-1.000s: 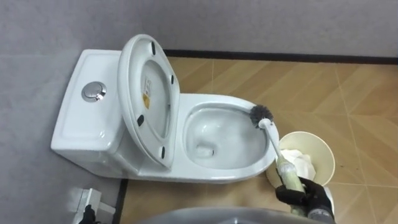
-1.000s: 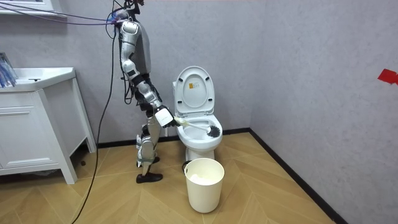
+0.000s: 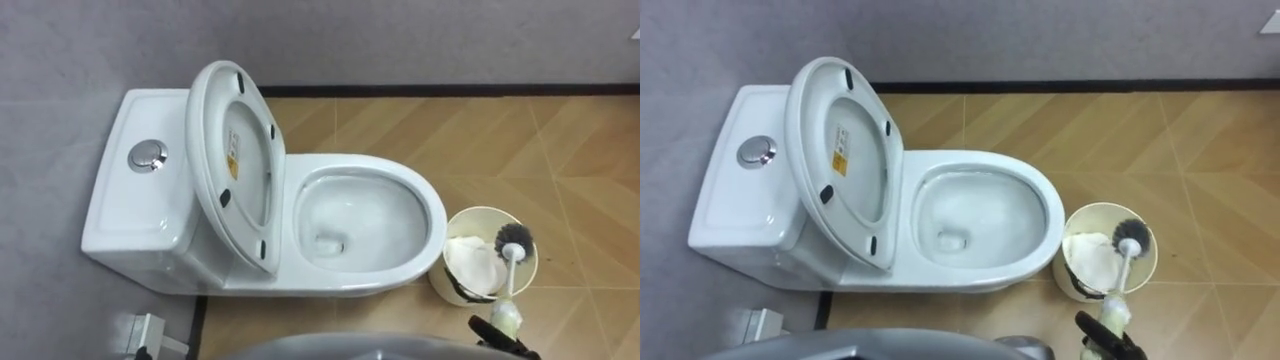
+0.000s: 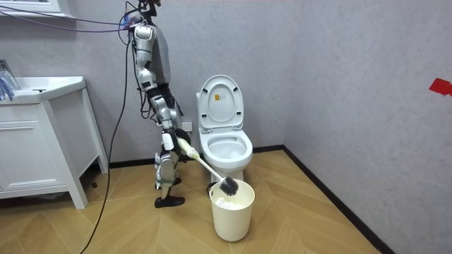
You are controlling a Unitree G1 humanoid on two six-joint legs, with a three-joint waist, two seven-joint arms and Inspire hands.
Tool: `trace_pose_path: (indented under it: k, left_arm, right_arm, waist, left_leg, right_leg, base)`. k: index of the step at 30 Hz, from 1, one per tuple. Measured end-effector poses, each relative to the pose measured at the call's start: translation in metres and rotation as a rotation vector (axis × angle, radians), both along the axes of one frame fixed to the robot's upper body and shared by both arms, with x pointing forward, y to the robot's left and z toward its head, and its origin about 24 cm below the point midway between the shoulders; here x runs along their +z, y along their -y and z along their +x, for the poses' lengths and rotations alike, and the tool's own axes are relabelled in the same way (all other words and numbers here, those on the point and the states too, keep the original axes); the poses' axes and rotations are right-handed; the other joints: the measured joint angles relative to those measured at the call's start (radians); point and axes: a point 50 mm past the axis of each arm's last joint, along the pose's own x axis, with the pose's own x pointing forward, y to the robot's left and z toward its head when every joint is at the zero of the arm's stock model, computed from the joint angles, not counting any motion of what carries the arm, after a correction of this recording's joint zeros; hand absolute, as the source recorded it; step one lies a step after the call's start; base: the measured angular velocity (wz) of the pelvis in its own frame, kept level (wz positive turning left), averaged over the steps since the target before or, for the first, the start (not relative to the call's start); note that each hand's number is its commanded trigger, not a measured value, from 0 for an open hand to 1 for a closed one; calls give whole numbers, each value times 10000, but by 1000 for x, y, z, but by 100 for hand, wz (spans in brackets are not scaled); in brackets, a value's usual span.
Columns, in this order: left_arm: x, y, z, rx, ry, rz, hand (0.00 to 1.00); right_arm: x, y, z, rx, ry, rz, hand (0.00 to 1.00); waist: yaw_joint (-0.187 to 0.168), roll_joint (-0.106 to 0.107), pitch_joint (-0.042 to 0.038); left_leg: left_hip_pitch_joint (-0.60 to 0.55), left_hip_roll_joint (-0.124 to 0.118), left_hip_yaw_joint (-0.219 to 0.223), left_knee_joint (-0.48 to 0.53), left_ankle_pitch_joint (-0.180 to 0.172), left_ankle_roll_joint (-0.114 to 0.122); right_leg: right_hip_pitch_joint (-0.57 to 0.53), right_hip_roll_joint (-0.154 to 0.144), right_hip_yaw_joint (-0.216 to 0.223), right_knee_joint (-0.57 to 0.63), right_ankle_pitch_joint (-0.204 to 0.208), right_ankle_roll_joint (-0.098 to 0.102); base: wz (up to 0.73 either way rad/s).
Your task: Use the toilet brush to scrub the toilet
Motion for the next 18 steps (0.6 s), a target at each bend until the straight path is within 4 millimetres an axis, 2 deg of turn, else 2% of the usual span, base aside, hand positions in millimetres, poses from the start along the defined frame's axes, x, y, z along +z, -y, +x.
trace_pose_path:
  k: [7, 18]
  left_arm:
    - [0, 1, 2, -573, -159, 45, 0]
    - [-2, 2, -5, -583, -481, 27, 0]
  right_arm:
    - [-1, 0, 5, -1208, 236, 291, 0]
    - [-4, 0, -5, -490, -184, 316, 0]
  waist:
    - [-34, -20, 18]
    - [-176, -18, 25]
  left_leg:
    - [-21, -7, -20, 1, 0, 0]
    - [0, -11, -3, 20, 0, 0]
  right_leg:
    - [-1, -21, -3, -25, -5, 8]
    - [14, -32, 12, -47, -9, 7]
  base:
    - [0]
    - [-1]
